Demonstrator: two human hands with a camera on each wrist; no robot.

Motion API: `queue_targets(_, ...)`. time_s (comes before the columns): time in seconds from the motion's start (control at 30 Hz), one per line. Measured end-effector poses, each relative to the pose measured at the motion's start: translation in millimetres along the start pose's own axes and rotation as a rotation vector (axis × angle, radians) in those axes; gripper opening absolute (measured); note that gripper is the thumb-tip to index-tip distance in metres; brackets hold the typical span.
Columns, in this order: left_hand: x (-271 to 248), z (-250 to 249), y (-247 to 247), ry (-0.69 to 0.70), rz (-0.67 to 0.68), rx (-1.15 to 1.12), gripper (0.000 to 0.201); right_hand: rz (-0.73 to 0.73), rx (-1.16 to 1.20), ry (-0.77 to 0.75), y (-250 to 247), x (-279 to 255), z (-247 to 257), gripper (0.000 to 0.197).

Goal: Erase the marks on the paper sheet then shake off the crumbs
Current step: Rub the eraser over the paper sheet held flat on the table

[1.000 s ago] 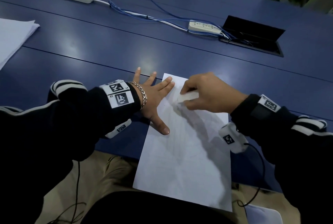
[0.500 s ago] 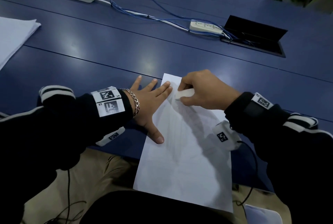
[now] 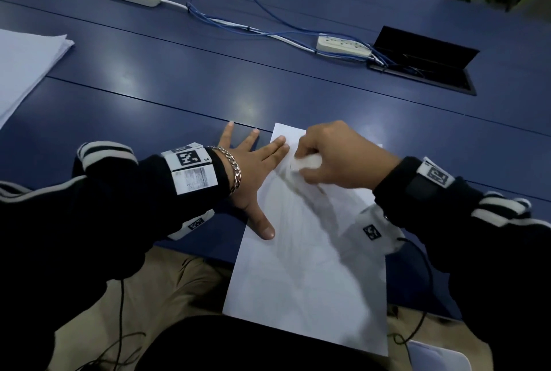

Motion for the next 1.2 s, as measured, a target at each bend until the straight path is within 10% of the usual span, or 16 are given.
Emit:
queue_targets(0.13, 0.0, -2.2, -1.5, -0.004, 0.000, 0.013, 0.173, 0.203, 0.006, -0.082, 9.1, -16.3, 18.4, 0.035)
queue_targets(0.33, -2.7, -1.8, -4.1, -0.017, 0.030, 0.007, 0.173, -0.038, -0.036, 0.061, -11.8, 1.3, -17.5, 0.029)
queue_targets(0.53, -1.9, -3.4, -5.0, -0.034, 0.059, 0.024, 0.175, 0.166, -0.064, -0.041, 3.4, -19.3, 9.3, 0.026)
queue_targets(0.73, -4.8, -3.2, -8.2, -0.057, 0.077, 0.023, 0.174, -0.042, -0.033, 0.071, -9.9, -2.8, -17.2, 0.034)
queue_targets(0.9, -2.7, -4.4, -6.2, -0.060, 0.074, 0.031, 0.174, 0.130, -0.029, 0.012, 2.2, -22.1, 0.2, 0.036)
queue_targets(1.2, -1.1, -4.2, -7.5, -0.069, 0.082, 0.036, 0.174, 0.019, -0.077, 0.052, 2.8, -25.7, -6.1, 0.032)
Point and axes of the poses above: each hand's wrist, its own x-axis towards the middle knuckle, its own y-axis out of the palm, z = x × y, the point moved 3 cm from there along x, towards the middle knuckle, and after that the axes turned 14 degrees about x, right-handed, at the moved point
